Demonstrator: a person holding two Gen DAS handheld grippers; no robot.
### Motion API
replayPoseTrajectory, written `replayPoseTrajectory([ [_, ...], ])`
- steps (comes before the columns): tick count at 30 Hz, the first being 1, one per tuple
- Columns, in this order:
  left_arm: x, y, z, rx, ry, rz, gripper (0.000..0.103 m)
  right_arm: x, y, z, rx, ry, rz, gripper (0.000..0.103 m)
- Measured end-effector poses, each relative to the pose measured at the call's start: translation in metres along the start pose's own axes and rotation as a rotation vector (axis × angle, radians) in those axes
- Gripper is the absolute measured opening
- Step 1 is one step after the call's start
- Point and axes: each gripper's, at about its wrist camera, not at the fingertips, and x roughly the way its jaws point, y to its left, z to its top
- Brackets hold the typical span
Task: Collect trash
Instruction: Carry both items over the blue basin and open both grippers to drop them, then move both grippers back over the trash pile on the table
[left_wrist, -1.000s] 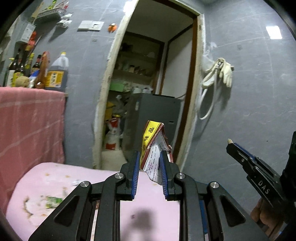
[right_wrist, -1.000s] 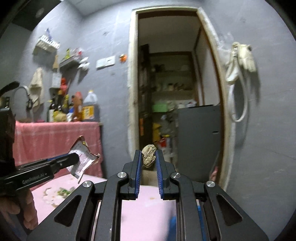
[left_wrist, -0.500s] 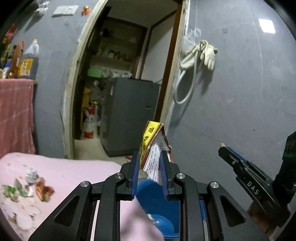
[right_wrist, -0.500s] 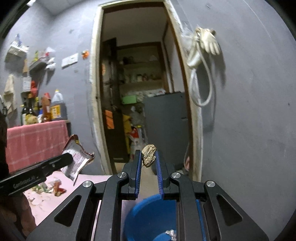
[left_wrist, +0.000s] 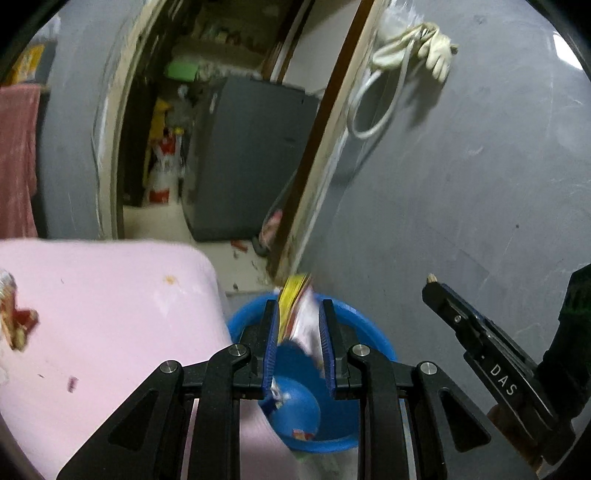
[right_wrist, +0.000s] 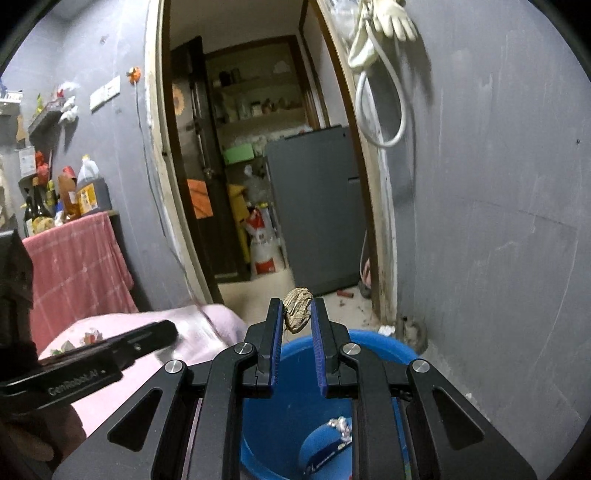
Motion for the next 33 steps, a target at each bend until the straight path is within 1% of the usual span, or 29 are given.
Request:
replayPoseTrajectory([
  [8, 0.016, 0.01, -0.009, -0.029, 0.063, 0.018, 0.018, 0.015, -0.007, -0.008, 0.022, 0.08, -0.009, 0.014],
  [12, 0.012, 0.013, -0.011, -0.038, 0.062, 0.03, 0.019, 0.018, -0.009, -0.008, 0.026, 0.099, -0.017, 0.015],
  [13, 0.01, 0.014, -0.01, -0.037, 0.059, 0.034, 0.021, 0.019, -0.009, -0.007, 0.027, 0.101, -0.018, 0.016],
  [14, 0.008, 0.015, -0.01, -0.036, 0.058, 0.036, 0.025, 0.018, -0.009, -0.008, 0.028, 0.101, -0.018, 0.02],
  [15, 0.005, 0.017, -0.01, -0.037, 0.052, 0.039, 0.026, 0.018, -0.009, -0.007, 0.029, 0.101, -0.019, 0.025],
  [16, 0.003, 0.017, -0.01, -0.036, 0.046, 0.042, 0.028, 0.017, -0.008, -0.006, 0.03, 0.097, -0.019, 0.027],
  [19, -0.008, 0.021, -0.008, -0.029, 0.024, 0.06, 0.031, 0.016, -0.007, -0.005, 0.031, 0.089, -0.017, 0.028],
  [20, -0.011, 0.022, -0.007, -0.028, 0.017, 0.066, 0.034, 0.015, -0.006, -0.004, 0.032, 0.085, -0.017, 0.029],
  [21, -0.016, 0.025, -0.006, -0.028, 0.007, 0.072, 0.036, 0.015, -0.005, -0.003, 0.033, 0.082, -0.017, 0.033],
  [22, -0.022, 0.027, -0.005, -0.029, -0.005, 0.076, 0.04, 0.014, -0.004, -0.001, 0.033, 0.076, -0.015, 0.036],
  [23, -0.028, 0.031, -0.004, -0.03, -0.02, 0.083, 0.044, 0.013, -0.002, 0.0, 0.032, 0.068, -0.013, 0.042],
  [24, -0.033, 0.033, -0.002, -0.03, -0.033, 0.09, 0.046, 0.011, 0.001, 0.002, 0.03, 0.057, -0.01, 0.046],
  [26, -0.047, 0.037, 0.0, -0.029, -0.07, 0.109, 0.053, 0.008, 0.006, 0.005, 0.026, 0.033, 0.001, 0.049],
  [28, -0.063, 0.044, 0.003, -0.027, -0.114, 0.13, 0.058, 0.002, 0.015, 0.011, 0.02, -0.004, 0.022, 0.053],
  [29, -0.073, 0.048, 0.004, -0.025, -0.136, 0.146, 0.061, 0.0, 0.019, 0.012, 0.017, -0.016, 0.028, 0.056],
  [30, -0.08, 0.05, 0.006, -0.023, -0.155, 0.159, 0.063, -0.003, 0.025, 0.015, 0.011, -0.037, 0.04, 0.064],
  [32, -0.099, 0.058, 0.009, -0.023, -0.204, 0.186, 0.075, -0.009, 0.037, 0.019, -0.001, -0.071, 0.06, 0.076],
  [33, -0.106, 0.061, 0.009, -0.025, -0.223, 0.197, 0.079, -0.01, 0.041, 0.021, -0.004, -0.083, 0.068, 0.078],
])
